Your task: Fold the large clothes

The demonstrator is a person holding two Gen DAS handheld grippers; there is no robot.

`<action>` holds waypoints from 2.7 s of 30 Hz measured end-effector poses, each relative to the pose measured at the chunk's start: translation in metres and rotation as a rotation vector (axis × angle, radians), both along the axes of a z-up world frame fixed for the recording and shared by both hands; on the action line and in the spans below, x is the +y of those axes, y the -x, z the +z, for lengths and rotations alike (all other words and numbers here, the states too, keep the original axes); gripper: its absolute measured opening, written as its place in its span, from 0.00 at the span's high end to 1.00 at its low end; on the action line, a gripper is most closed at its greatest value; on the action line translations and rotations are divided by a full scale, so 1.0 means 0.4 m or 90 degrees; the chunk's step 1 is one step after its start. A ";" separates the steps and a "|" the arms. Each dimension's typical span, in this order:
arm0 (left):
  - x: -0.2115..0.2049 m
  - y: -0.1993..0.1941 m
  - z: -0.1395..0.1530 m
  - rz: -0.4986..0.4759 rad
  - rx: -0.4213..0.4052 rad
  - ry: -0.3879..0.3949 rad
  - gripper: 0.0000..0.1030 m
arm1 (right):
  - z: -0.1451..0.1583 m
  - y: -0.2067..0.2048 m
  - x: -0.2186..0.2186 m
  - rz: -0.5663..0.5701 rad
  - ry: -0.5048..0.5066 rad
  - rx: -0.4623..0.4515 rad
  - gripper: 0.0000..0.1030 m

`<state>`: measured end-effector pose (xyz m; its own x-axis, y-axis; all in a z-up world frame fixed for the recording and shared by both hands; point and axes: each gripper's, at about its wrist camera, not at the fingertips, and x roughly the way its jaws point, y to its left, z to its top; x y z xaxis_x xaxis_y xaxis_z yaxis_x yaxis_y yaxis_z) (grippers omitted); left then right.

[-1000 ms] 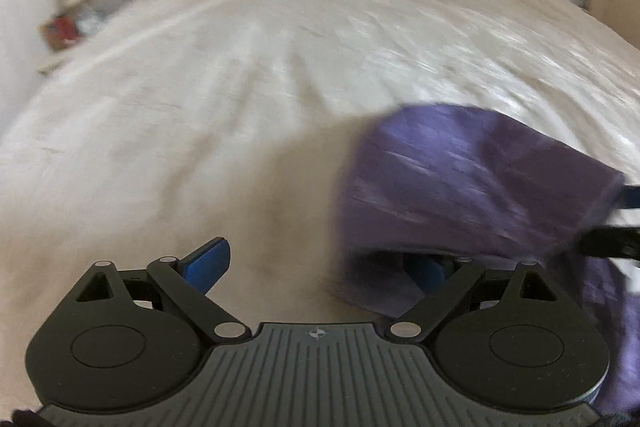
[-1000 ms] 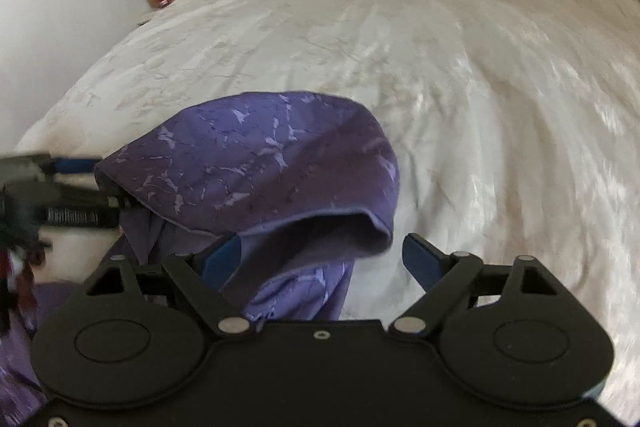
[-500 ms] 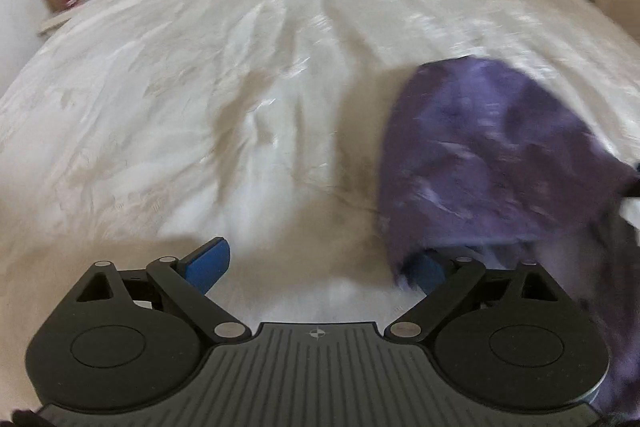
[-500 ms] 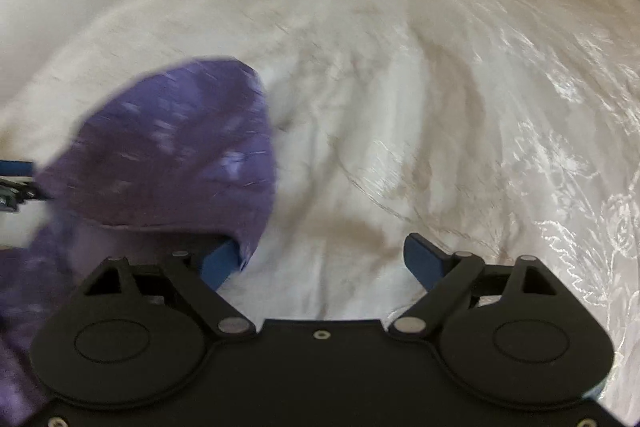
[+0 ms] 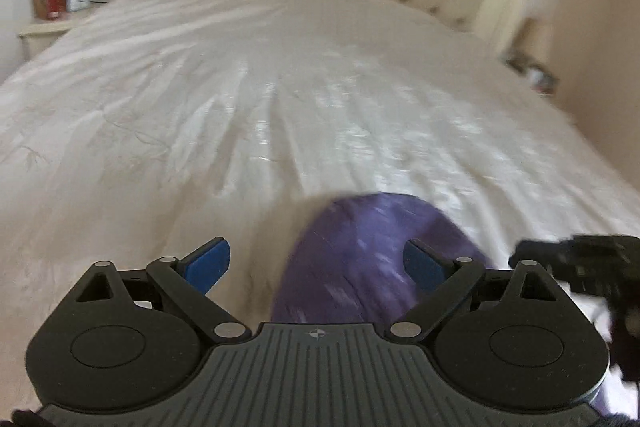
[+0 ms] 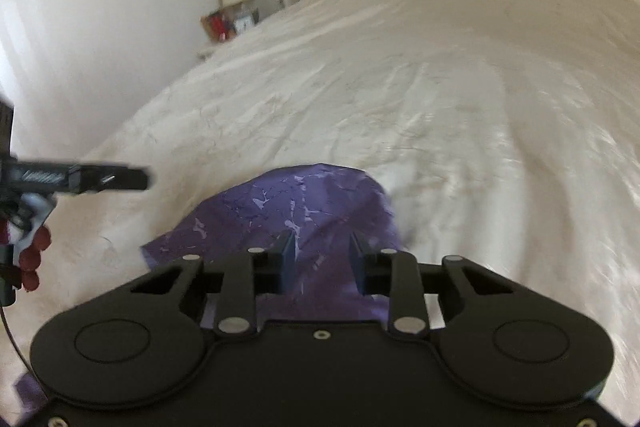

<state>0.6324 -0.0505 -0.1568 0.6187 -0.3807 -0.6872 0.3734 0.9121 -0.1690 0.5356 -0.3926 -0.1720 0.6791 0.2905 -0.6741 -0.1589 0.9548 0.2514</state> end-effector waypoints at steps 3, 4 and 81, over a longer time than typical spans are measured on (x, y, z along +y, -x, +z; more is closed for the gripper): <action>-0.060 -0.061 -0.067 0.013 0.027 -0.033 0.08 | -0.044 -0.063 0.045 0.011 0.016 0.022 0.62; -0.077 -0.078 -0.096 0.010 0.032 -0.068 0.08 | -0.063 -0.077 0.053 0.009 0.027 0.032 0.62; 0.221 0.477 -0.148 0.017 0.279 0.148 0.36 | 0.014 0.661 0.156 -0.099 -0.014 0.133 0.38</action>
<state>0.4417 0.0379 -0.2162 0.3020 -0.5432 -0.7834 0.1992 0.8396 -0.5053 0.2713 -0.3301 -0.1664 0.5637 0.2096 -0.7990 0.0460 0.9578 0.2837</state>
